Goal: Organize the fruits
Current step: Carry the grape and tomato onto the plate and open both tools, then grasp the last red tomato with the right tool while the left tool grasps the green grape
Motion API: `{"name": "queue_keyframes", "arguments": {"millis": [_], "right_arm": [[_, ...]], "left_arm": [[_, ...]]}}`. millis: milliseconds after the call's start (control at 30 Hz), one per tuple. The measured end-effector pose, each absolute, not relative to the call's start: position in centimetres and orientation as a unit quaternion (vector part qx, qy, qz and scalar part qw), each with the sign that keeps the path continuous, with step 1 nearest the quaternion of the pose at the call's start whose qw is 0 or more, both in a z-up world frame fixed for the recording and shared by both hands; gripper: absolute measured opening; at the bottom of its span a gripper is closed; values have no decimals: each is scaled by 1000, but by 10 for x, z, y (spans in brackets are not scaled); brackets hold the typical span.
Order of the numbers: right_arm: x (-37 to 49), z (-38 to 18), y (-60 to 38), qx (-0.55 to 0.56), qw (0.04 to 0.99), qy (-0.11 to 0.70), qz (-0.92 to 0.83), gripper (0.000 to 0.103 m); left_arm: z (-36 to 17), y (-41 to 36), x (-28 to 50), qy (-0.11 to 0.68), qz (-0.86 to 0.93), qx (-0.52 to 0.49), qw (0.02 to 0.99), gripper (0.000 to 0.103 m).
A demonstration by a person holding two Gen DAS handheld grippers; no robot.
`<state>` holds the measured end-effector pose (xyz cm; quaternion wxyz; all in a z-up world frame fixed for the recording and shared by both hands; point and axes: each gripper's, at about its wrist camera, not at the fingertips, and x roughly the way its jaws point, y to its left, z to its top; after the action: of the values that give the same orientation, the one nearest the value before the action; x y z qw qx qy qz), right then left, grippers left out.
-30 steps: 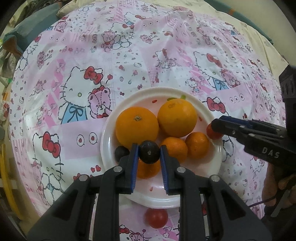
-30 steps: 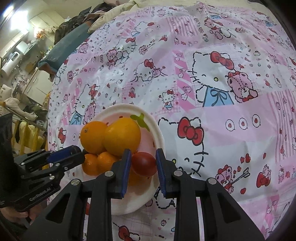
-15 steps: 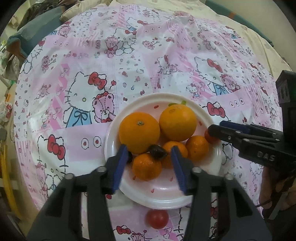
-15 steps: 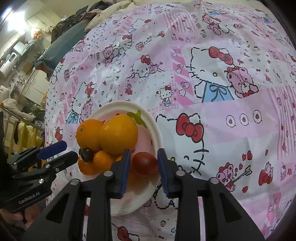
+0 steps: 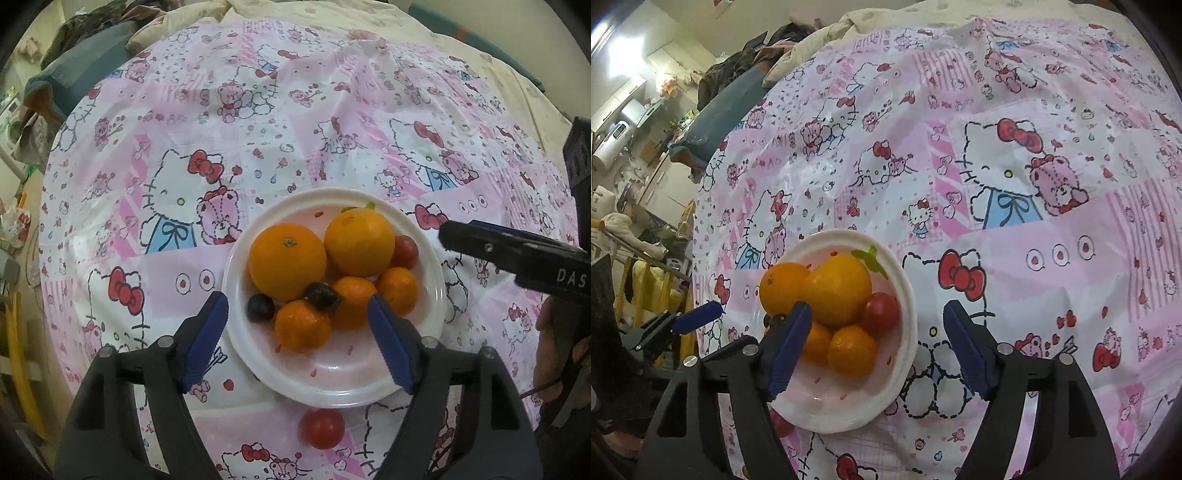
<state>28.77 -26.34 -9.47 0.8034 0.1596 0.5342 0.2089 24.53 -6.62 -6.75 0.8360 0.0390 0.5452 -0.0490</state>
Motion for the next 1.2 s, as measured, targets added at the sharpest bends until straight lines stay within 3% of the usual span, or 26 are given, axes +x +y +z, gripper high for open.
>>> {"name": "queue_keyframes", "arguments": {"millis": [600, 1200], "right_arm": [[243, -54, -269, 160, 822, 506, 208, 77], [181, -53, -262, 168, 813, 518, 203, 77]], "left_arm": [[-39, -33, 199, 531, -21, 11, 847, 75], [-39, 10, 150, 538, 1, -26, 843, 75]]}}
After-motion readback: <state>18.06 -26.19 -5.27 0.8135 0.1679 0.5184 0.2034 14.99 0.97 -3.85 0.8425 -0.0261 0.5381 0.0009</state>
